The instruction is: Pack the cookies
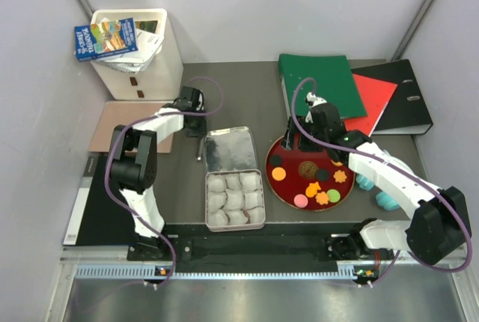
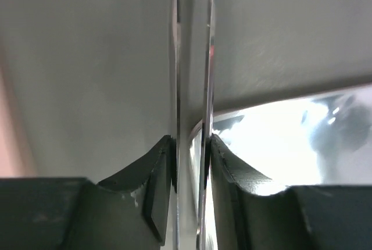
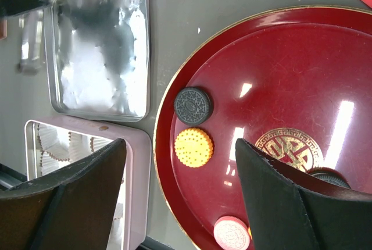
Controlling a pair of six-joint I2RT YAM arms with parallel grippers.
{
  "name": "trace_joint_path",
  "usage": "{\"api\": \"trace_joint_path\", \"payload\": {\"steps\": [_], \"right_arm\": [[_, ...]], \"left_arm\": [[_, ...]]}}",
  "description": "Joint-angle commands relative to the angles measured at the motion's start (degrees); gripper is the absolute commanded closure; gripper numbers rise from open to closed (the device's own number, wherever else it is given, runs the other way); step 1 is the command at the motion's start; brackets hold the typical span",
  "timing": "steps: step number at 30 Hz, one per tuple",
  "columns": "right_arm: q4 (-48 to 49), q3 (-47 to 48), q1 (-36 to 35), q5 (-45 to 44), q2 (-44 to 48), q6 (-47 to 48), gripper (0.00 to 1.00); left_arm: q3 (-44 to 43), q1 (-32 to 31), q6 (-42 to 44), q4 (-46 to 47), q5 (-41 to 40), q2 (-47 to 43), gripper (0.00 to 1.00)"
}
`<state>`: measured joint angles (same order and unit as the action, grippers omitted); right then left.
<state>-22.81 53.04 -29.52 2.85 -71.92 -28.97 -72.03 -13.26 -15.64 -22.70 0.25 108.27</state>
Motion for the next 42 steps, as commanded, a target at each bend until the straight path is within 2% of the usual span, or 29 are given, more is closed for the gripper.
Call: {"api": "trace_joint_path", "payload": {"steps": [1,6,10,18,22,23,28,32,34,37,42], "right_arm": [[0.92,4.0,-0.63,0.05,-1.03,0.67,0.25],[0.49,5.94,-0.63,-0.04,-1.99,0.93,0.25],[-0.04,6.99,-0.72,-0.39,-2.43,1.11,0.25],[-3.28,9.45,-0.63,-2.68,-1.82,2.08,0.25],[-6.8,10.33,-0.72,-10.82,0.98,1.9,0.25],[-7.51,10.33,-0.63,-12.16,1.86,1.81,0.25],[-9.88,9.54,-0.45,-18.49,6.08,1.81,0.2],[-12.34,9.28,0.95,-19.37,10.38,1.55,0.19],[-13.48,9.02,2.0,-20.16,11.97,0.76,0.11],[-16.73,8.58,3.41,-20.78,15.13,-0.21,0.06],[-21.92,6.3,3.59,-24.55,22.06,-1.7,0.06]], "left_arm": [[-0.39,0.6,-1.32,-2.78,-7.98,-11.21,0.65],[-0.22,0.43,-1.06,-4.28,-10.36,-18.96,0.63],[0.48,-0.45,-2.63,-6.3,-6.78,-25.8,0.64],[4.79,-11.52,-6.68,-9.64,-3.86,-36.54,0.65],[5.67,-19.07,-8.0,-10.26,-0.87,-40.84,0.64],[5.67,-22.83,-7.74,-10.52,-0.87,-41.12,0.63],[4.79,-32.08,-6.25,-12.89,-1.22,-41.12,0.63],[4.53,-34.9,-5.72,-12.9,-0.6,-39.98,0.63],[4.18,-36.65,-5.28,-12.98,-0.6,-39.1,0.63],[4.09,-39.9,-4.67,-13.16,-0.6,-38.05,0.63],[3.65,-45.53,-5.1,-12.2,-0.52,-36.38,0.62]]}}
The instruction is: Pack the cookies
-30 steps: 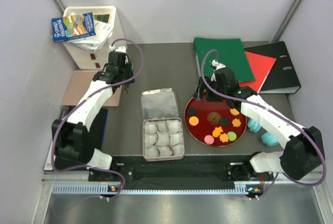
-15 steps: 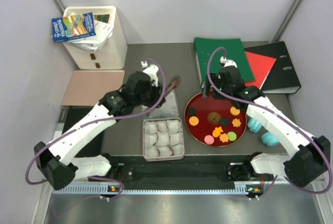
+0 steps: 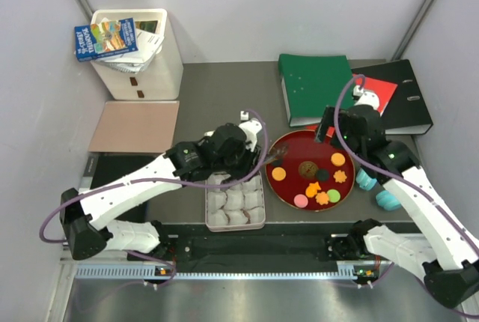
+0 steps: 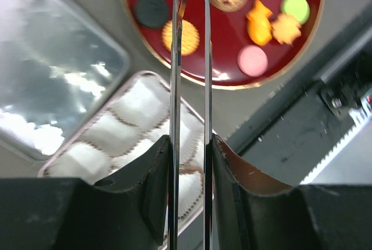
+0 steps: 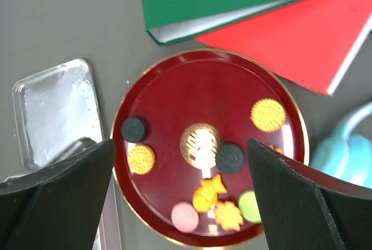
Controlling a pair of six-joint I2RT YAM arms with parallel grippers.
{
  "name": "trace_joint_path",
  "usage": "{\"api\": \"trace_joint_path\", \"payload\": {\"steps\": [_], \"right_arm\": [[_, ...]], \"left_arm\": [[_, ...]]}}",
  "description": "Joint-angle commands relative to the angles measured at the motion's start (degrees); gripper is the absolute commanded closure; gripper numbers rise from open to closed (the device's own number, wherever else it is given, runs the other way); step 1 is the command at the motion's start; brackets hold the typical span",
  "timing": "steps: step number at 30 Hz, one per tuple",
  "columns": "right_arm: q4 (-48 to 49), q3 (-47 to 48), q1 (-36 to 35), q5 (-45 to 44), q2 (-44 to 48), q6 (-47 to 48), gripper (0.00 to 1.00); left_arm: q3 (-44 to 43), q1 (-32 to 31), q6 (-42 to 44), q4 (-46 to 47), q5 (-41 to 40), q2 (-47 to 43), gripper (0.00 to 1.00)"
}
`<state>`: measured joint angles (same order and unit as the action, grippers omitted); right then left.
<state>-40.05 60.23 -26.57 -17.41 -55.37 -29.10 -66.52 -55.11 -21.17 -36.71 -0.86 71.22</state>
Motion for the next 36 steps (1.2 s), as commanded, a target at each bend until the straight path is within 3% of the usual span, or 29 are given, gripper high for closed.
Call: {"api": "trace_joint_path", "payload": {"steps": [1,12,20,36], "right_arm": [[-5.21,-1.68,0.64,-4.56,6.5,-2.01,0.06],[-10.22,0.85,0.64,-7.73,11.78,-1.84,0.06],[-10.75,-1.51,0.64,-3.34,13.88,-3.06,0.05],[-10.48,-1.17,0.64,-4.91,16.61,-1.22,0.05]], "left_arm": [[-1.68,-4.73,0.25,2.25,0.51,1.02,0.62],[-7.2,-7.55,2.53,8.49,3.59,12.79,0.53],[-14.59,-10.19,4.29,10.96,2.8,25.44,0.46],[-19.35,-11.25,7.19,10.87,-3.0,34.07,0.41]]}}
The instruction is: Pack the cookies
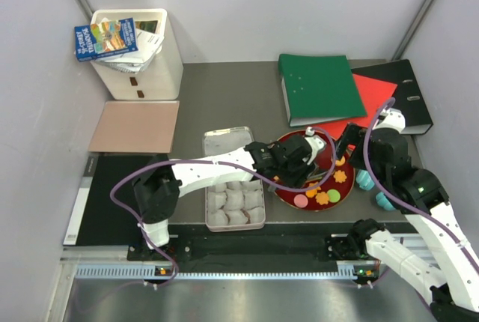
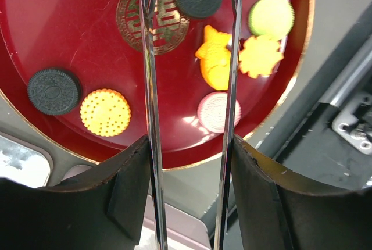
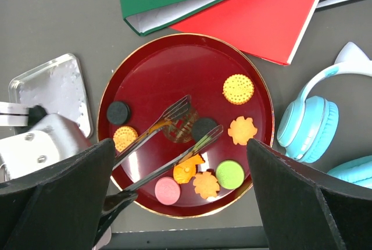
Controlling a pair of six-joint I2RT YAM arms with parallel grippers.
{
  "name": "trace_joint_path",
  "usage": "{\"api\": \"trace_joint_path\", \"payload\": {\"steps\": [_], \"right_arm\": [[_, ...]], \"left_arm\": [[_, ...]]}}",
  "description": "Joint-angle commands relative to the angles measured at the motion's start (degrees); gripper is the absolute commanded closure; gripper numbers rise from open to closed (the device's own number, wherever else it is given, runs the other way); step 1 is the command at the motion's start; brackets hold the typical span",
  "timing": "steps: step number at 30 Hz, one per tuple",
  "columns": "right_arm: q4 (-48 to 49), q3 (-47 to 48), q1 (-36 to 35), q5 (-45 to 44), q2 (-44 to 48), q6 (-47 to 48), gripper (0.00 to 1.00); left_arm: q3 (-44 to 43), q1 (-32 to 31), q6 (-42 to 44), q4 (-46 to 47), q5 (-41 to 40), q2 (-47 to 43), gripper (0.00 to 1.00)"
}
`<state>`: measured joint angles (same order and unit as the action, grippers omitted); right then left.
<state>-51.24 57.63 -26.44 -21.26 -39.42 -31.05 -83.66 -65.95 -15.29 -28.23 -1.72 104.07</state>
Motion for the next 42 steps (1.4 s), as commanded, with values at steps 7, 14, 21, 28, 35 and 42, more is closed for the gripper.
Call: {"api": "trace_joint_path", "payload": {"steps": [7,14,21,28,35,42], "right_arm": [[2.11,2.32,0.51,-2.12,1.98,-0.42,0.05],[1.94,1.88,0.51,-2.47,1.45,-0.24,0.05],[1.94,1.88,0.51,-2.39,0.92,-0.42,0.05],[1.94,1.96,0.51,-2.04,0.4,-0.15,0.05],[2.11,2.05,0.51,-1.6,0.04,-0.06,0.05],[2.2,1.88,0.51,-1.59,0.04,0.2,0.05]], "left_arm": [[-0.19,-0.32,1.32,4.23,-2.24,1.57,0.42],[0.6,-0.4,1.49,4.32,-0.75,1.75,0.42],[3.41,-0.4,0.96,4.58,0.48,2.19,0.42],[4.73,-0.32,0.26,5.2,0.75,2.45,0.46],[5.08,-0.4,0.35,5.81,0.84,0.96,0.35],[4.21,-0.4,0.35,4.94,1.45,2.45,0.38]]}}
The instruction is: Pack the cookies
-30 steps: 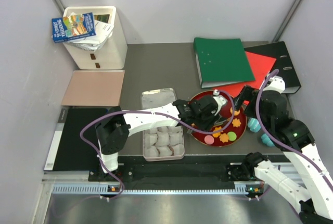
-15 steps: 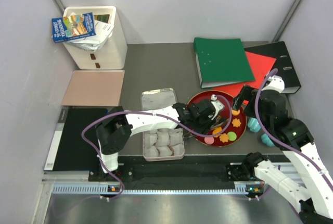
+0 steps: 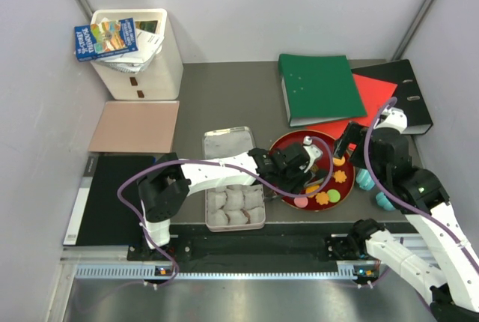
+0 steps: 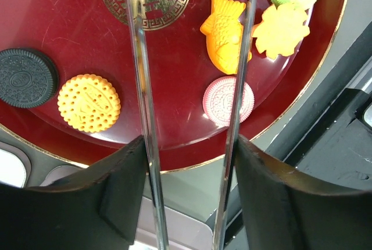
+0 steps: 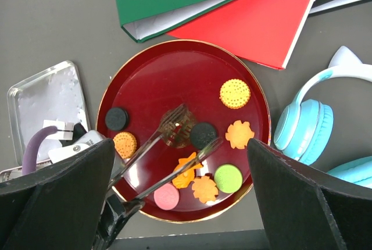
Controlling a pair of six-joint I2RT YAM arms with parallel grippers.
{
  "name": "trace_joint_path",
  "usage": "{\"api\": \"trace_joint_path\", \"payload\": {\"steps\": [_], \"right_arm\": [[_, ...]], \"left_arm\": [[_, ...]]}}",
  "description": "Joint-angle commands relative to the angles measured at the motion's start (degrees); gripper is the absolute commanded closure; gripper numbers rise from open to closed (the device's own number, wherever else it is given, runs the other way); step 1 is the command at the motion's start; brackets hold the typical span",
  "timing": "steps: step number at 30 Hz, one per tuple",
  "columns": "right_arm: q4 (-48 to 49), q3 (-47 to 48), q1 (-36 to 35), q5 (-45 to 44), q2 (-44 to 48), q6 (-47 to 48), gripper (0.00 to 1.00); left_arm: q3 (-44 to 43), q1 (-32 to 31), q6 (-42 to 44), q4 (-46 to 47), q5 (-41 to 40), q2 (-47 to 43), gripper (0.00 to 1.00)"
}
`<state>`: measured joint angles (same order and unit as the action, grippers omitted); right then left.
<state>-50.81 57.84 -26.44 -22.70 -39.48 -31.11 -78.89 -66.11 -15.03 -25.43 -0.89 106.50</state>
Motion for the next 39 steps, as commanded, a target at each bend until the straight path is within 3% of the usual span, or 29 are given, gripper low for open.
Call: {"api": "trace_joint_path", "payload": {"steps": [1,6,14,26,32,39], "right_arm": [[1.76,1.66,0.51,-0.24,0.11,0.18,0.05],[2.29,1.66,0.6,-0.5,0.02,0.44,0.05],[3.34,1.92,0.51,-0.15,-0.51,0.44,0.05],[5.72,2.8,0.51,1.08,-1.91,-0.18,0.05],[6.86,1.4,0.51,1.69,-2.35,-0.7,0.05],[9.06,-1.24,0.51,3.0,-3.4,-1.75,0.05]], "left_arm": [[-0.73,-0.34,0.26,1.79,0.62,0.29,0.4],[-0.3,-0.69,1.14,-0.49,-0.43,0.55,0.52],[2.34,-0.78,0.17,0.64,-5.43,-5.06,0.57],[-2.49,-0.78,0.35,-3.48,-15.37,-15.87,0.65],[-1.97,-0.78,-3.16,-12.25,-21.33,-22.45,0.67],[4.87,-0.78,-15.1,-25.0,-28.19,-36.7,0.69]]}}
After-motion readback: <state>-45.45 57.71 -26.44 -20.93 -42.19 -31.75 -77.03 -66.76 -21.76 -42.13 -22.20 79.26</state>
